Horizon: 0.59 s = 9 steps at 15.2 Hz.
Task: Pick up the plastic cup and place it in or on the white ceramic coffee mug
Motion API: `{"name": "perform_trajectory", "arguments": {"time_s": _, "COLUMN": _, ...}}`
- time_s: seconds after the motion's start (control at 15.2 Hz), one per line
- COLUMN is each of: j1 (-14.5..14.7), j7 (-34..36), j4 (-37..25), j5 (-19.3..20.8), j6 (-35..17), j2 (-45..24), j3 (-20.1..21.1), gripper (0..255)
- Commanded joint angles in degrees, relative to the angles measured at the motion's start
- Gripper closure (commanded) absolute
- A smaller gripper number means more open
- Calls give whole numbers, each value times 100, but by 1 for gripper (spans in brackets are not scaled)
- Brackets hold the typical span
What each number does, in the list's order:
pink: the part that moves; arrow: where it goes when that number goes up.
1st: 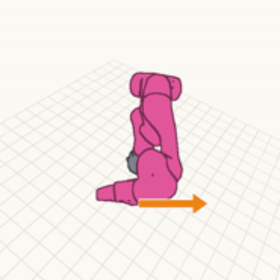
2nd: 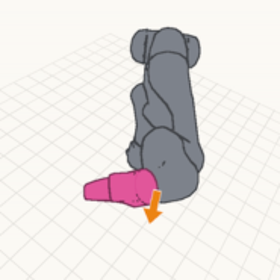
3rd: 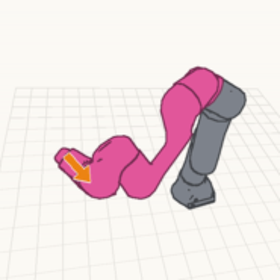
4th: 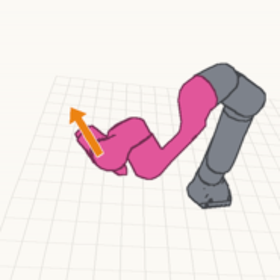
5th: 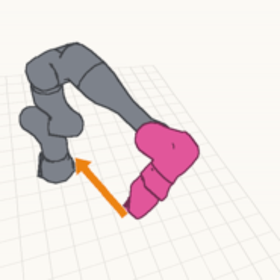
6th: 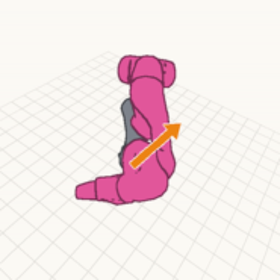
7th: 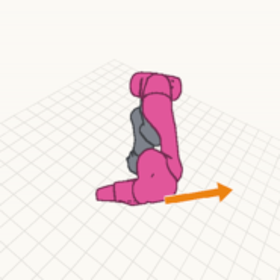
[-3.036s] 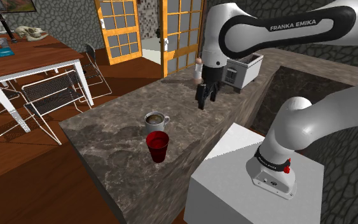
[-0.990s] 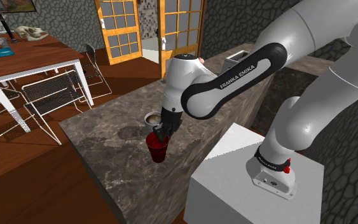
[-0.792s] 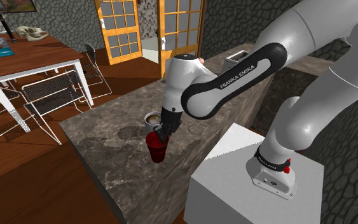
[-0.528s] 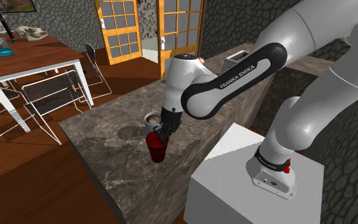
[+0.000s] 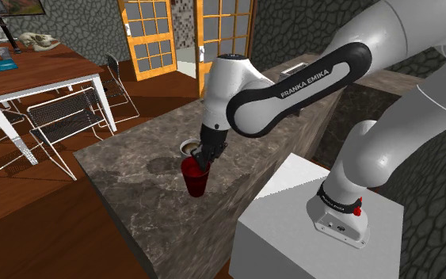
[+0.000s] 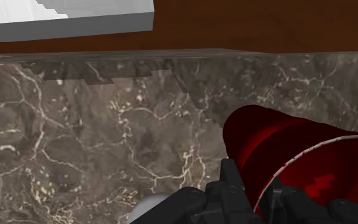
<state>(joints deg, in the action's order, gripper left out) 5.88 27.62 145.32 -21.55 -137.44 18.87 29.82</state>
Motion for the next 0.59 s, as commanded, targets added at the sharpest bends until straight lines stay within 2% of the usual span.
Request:
{"name": "perform_trajectory", "arguments": {"time_s": 0.0, "j1": 0, "j7": 14, "j4": -91, "j5": 11, "j6": 186, "j2": 97, "j3": -34, "gripper": 255}}
{"name": "perform_trajectory", "arguments": {"time_s": 0.53, "j1": -6, "j7": 61, "j4": -464, "j5": 61, "j6": 889, "j2": 435, "j3": -178, "gripper": 255}}
